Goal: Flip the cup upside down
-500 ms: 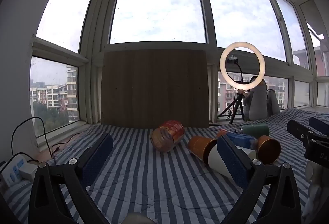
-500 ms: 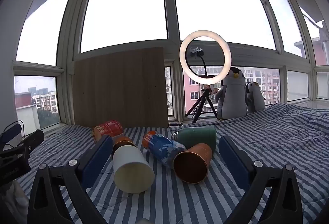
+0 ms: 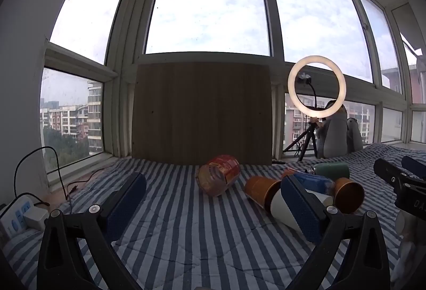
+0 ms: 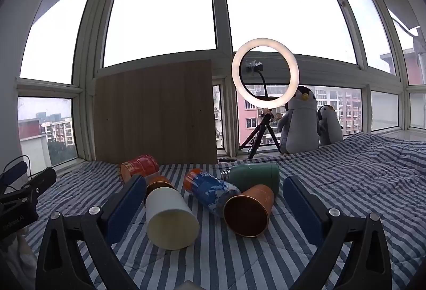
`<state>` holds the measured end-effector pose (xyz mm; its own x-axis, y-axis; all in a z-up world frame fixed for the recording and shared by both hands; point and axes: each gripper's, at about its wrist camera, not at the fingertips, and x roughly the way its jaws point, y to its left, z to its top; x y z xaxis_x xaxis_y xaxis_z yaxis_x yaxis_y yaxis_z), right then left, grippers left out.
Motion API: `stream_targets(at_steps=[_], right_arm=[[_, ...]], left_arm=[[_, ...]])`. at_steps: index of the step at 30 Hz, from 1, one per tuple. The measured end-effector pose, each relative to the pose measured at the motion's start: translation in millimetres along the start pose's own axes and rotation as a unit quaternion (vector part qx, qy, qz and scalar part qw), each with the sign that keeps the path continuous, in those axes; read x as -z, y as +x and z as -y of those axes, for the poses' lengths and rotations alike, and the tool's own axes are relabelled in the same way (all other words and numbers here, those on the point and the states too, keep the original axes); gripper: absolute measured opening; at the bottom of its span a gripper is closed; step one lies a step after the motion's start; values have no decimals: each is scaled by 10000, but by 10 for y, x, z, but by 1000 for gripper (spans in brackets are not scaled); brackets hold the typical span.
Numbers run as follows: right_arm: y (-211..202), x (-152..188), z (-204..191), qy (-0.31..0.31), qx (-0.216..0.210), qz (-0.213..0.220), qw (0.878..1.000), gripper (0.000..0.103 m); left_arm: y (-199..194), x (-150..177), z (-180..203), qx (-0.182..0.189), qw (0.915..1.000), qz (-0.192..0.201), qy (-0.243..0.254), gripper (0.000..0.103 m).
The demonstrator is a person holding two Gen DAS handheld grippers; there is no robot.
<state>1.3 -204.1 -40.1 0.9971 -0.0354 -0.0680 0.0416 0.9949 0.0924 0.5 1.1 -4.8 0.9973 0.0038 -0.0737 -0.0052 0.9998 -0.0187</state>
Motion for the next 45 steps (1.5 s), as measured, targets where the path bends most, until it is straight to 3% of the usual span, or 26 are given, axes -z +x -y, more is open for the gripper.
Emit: stream_targets(at_steps=[45], right_arm=[[-62,8,-59,-105,59,193,9997,101]], left_arm=[[-57,-15,15,123,9999,47,44,103]])
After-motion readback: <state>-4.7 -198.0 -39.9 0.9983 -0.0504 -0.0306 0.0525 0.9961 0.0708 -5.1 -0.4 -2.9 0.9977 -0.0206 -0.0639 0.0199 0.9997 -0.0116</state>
